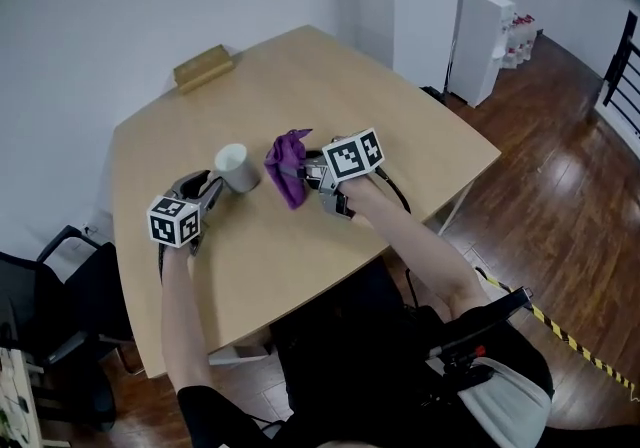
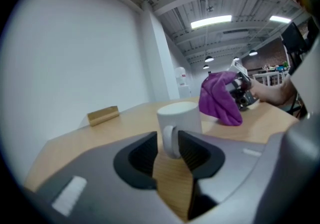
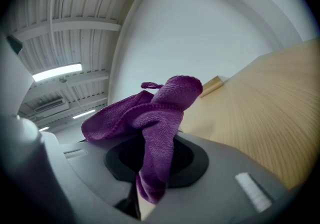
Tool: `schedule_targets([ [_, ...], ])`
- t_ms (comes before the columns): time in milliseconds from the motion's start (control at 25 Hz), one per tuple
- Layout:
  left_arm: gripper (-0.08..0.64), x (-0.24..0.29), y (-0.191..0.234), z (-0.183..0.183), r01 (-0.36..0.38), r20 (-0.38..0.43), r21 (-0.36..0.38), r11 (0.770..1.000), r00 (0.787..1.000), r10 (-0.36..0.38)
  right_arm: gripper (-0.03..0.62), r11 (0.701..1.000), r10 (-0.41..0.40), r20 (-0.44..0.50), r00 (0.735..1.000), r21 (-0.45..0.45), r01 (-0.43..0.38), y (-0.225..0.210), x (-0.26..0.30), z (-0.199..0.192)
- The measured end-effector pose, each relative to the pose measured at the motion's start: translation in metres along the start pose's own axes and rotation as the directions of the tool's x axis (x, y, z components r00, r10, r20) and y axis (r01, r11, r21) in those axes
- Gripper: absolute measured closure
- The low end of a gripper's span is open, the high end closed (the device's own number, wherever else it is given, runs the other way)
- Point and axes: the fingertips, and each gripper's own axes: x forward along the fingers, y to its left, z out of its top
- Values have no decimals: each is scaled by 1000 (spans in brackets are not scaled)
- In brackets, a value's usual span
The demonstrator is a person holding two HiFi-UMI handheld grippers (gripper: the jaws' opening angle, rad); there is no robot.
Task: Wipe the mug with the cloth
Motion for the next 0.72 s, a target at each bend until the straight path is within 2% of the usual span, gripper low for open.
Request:
schedule_targets([
  [160,425,4,-20,1,-31,-2,10,999,1000,31,511,1000,19,-25,1000,-14,-19,6,-15,-6],
  [240,431,17,-25,-1,-27,3,32,999,1000,27,511,1000,-5,-15,1000,-24,5,1,-24,-6],
  [320,471,24,-20,-3,-29,4,40,999,1000,29,511,999,-31,-9,999,-36,31,-4,-17,-2],
  [600,482,26,-18,2,-27,-6,-19,999,1000,27,511,996,-59,-81,995,-67,54,-21,15,-3],
  [720,483,30,-13,3,-50,-7,-40,998,999,50,511,995,-72,-113,991,-82,63,-30,32,-2],
])
